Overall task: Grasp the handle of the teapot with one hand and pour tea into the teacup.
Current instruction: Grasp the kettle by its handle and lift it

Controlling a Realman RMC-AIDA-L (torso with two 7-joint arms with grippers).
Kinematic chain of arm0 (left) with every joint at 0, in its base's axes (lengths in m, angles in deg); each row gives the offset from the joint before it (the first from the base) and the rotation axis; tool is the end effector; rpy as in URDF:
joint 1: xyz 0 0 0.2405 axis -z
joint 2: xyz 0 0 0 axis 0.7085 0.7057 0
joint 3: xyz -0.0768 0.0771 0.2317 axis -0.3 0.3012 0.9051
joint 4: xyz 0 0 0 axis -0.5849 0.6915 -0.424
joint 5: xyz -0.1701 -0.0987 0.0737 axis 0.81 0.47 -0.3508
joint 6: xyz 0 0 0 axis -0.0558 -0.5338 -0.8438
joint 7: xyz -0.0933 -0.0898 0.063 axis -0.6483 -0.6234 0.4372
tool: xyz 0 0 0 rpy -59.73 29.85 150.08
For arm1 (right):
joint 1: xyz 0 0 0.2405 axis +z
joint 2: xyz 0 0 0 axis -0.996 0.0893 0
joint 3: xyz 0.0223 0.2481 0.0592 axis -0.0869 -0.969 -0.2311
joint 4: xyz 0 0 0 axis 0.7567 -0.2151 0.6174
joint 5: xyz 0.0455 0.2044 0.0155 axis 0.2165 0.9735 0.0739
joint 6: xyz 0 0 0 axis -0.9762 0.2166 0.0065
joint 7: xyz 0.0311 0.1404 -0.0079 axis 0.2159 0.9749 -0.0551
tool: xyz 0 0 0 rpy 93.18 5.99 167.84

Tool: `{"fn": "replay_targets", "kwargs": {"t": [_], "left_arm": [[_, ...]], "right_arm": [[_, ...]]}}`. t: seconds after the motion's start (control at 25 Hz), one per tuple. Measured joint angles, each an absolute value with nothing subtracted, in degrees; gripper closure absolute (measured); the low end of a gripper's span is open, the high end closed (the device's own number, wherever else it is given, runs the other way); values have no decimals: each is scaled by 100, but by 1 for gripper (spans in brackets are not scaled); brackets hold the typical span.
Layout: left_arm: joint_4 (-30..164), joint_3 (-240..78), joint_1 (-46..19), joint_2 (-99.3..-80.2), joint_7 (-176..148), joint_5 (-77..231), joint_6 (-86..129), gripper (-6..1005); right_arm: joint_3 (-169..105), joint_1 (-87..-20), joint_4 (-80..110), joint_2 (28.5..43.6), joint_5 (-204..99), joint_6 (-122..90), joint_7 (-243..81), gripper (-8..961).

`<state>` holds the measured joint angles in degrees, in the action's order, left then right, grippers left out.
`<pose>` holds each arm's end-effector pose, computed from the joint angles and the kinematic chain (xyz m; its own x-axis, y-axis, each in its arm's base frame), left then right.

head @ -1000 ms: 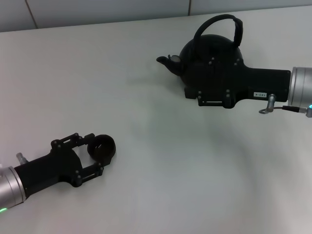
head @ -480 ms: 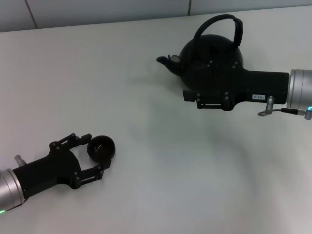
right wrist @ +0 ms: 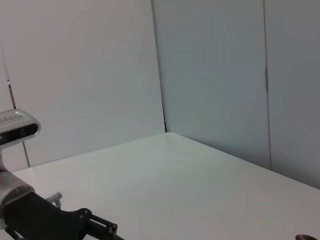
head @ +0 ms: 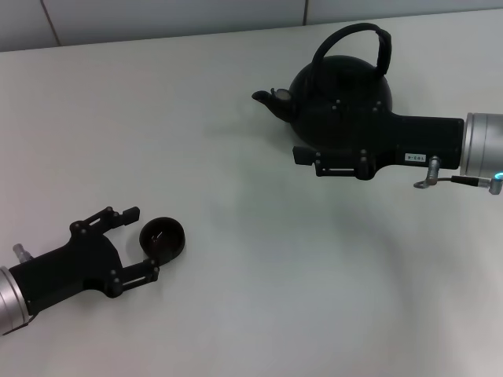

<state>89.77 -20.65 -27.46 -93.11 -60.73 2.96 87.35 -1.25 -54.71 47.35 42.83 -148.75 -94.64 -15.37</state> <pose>-0.3191 0.2702 -0.0549 0.8652 0.1757 0.4696 0.3701 -0.8557 -0.3616 0.2604 0.3357 0.0001 0.8157 -0.1805 -0.5496 -0.3721 -0.8911 -0.2598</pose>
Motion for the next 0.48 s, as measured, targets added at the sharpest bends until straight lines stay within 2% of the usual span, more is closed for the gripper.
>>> {"fn": "replay_targets", "kwargs": {"t": [0.48], "left_arm": [[9316,-2069,-2884,-9237,-6123,272,8994,162]], "right_arm": [[-125,-5370,4573,4280,-14850,-9458,-1553,201]]}}
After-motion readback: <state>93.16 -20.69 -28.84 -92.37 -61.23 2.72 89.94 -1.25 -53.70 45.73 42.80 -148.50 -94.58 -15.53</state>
